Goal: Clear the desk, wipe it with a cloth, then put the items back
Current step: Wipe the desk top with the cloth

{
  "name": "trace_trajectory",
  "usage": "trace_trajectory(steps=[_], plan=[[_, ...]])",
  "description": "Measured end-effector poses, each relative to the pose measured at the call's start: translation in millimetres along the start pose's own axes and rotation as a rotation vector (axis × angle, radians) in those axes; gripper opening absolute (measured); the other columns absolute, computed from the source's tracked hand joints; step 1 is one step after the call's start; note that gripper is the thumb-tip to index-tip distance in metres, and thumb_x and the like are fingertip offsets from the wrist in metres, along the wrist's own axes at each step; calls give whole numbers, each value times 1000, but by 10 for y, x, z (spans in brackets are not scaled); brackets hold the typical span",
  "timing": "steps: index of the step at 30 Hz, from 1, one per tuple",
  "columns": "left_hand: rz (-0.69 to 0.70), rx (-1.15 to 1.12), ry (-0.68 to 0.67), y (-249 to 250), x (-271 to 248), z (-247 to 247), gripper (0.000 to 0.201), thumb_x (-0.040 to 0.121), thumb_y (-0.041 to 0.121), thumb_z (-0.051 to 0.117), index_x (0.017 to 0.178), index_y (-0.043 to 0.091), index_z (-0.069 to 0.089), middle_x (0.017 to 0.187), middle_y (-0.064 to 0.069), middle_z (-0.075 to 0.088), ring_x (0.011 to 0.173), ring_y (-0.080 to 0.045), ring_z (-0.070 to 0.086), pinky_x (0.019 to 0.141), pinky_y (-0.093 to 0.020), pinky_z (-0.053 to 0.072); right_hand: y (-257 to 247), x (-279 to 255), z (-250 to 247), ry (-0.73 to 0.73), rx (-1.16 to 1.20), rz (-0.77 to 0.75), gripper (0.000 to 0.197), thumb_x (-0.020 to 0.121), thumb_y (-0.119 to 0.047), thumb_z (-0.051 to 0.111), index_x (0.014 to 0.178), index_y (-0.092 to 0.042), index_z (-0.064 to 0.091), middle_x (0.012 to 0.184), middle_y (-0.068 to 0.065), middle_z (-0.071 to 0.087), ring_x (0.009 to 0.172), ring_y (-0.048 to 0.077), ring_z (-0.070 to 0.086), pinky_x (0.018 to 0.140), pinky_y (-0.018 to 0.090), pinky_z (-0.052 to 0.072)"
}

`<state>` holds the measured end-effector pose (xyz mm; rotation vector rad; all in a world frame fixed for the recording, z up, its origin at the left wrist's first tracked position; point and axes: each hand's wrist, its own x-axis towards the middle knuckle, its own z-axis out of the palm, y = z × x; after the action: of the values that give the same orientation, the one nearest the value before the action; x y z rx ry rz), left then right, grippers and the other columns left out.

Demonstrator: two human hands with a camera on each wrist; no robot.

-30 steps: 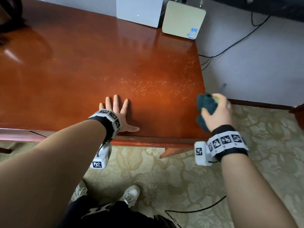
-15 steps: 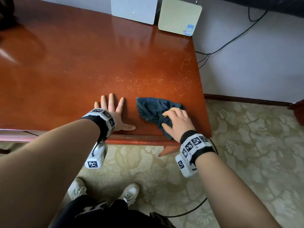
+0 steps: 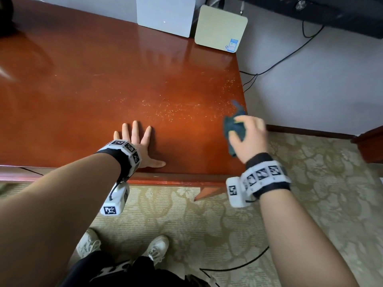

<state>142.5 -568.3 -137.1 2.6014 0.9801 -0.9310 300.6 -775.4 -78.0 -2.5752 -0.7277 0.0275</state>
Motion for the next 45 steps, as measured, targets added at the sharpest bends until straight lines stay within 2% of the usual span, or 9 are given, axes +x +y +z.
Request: trace_trajectory(steps=[5,10,17,19,24,28,36,41,45], plan=[[5,-12,9,-19,15,15,120,64,85,47,145,31,-23,152,-8,-32,142,-35,-23,115,-52,-6,-582,-266,715,-579,-266,-299,48,92,-37,49,138,-34,36,155,0,14,139,31,15,108,45,27],[7,-1,9,-14,16,13,120,65,85,46,145,30,-24,152,-9,-32,142,-35,-23,115,-52,-5,-417,-160,803,-465,-289,-267,38,95,-21,46,132,-30,44,150,2,22,133,30,25,100,41,37],[21,1,11,-20,-3,7,119,66,85,45,145,30,-24,152,-10,-32,142,-35,-23,115,-52,-6,443,44,270,-247,-158,344,33,91,-12,48,124,-17,48,134,16,36,108,36,49,89,36,42],[33,-3,10,-36,-22,2,117,67,83,46,145,31,-24,152,-9,-31,142,-35,-22,115,-51,-6,456,31,161,-193,-42,386,34,91,-10,52,125,-14,50,134,15,39,103,34,53,84,31,41],[90,-64,10,-301,-53,-104,108,75,70,54,147,32,-17,156,-2,-23,145,-25,-14,120,-44,3,-159,209,127,-93,145,114,35,90,-13,56,125,-16,54,136,13,40,117,28,51,91,21,36],[-49,-127,72,-796,-113,-232,108,76,68,56,148,28,-14,157,-4,-17,146,-25,-9,120,-42,7,-1028,456,216,-75,310,-191,35,90,-10,56,124,-14,55,133,10,43,120,19,47,93,8,25],[-317,-174,103,-1999,-105,-441,110,77,70,53,149,22,-15,158,-4,-11,146,-26,-12,120,-40,4,-2654,771,804,-232,495,-463,33,90,-12,57,123,-10,53,129,12,45,122,21,45,100,14,26],[-329,-212,104,-2569,171,-513,112,75,68,58,150,20,-11,158,-5,-10,146,-26,-13,119,-40,1,-3195,732,1566,-635,-102,-559,51,94,-45,42,143,-37,29,158,2,9,146,28,-2,117,46,8],[-274,-240,79,-2903,527,-631,118,71,68,62,150,20,-12,158,-5,-14,145,-26,-18,119,-42,-3,-3450,674,2155,-749,-369,-658,56,98,-45,35,147,-41,10,159,-4,-5,145,27,-16,118,48,-3]])
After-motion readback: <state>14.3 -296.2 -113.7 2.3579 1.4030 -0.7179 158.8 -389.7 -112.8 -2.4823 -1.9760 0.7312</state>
